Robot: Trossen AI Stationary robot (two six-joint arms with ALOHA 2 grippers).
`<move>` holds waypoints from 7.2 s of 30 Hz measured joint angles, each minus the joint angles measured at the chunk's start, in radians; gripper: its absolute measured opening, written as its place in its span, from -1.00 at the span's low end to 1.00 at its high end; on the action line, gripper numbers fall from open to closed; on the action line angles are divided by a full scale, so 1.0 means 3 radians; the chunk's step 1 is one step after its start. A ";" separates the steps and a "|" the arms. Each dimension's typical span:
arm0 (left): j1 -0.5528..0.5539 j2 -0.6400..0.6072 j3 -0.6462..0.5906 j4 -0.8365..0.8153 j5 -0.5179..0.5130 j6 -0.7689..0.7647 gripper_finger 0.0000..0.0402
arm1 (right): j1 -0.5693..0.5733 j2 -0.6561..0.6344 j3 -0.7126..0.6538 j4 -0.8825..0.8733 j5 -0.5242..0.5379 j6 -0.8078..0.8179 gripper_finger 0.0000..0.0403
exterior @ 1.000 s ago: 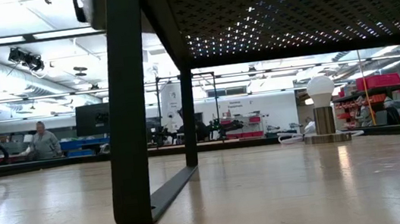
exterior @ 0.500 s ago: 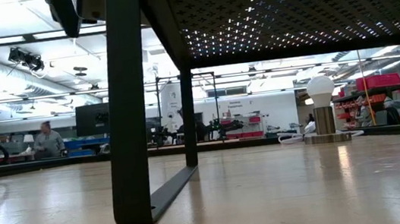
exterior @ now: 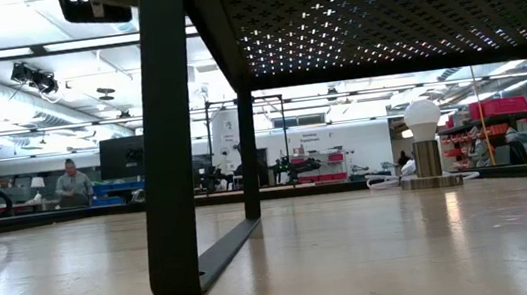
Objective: Pick & Place Office Desk Supplies
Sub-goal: Put the black bin with the rubber bands on the shelf
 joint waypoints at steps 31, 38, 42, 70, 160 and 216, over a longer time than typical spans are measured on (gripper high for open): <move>0.0127 -0.0090 0.0820 -0.0767 -0.0743 0.1214 -1.00 | 0.0000 -0.0001 0.0000 0.0036 0.0030 -0.0009 -0.99; 0.0161 0.0037 0.0831 -0.0357 -0.0293 0.1698 -1.00 | -0.0009 0.0000 0.0000 0.0049 0.0031 -0.0009 -0.99; 0.0206 0.0258 0.0828 -0.0103 -0.0089 0.2027 -1.00 | -0.0009 0.0000 0.0000 0.0066 0.0094 -0.0012 -0.99; 0.0508 0.0650 0.0827 0.0762 0.0524 0.2890 -1.00 | -0.0010 -0.0001 0.0003 0.0100 0.0212 -0.0082 -0.99; 0.0299 0.0154 0.0436 -0.0598 -0.0322 0.1658 -1.00 | -0.0009 0.0000 0.0004 0.0124 0.0189 -0.0177 -0.99; 0.0378 0.0154 0.0436 -0.0324 -0.0388 0.2236 -1.00 | 0.0241 0.3668 0.3009 -0.2206 -0.1963 0.0954 -0.02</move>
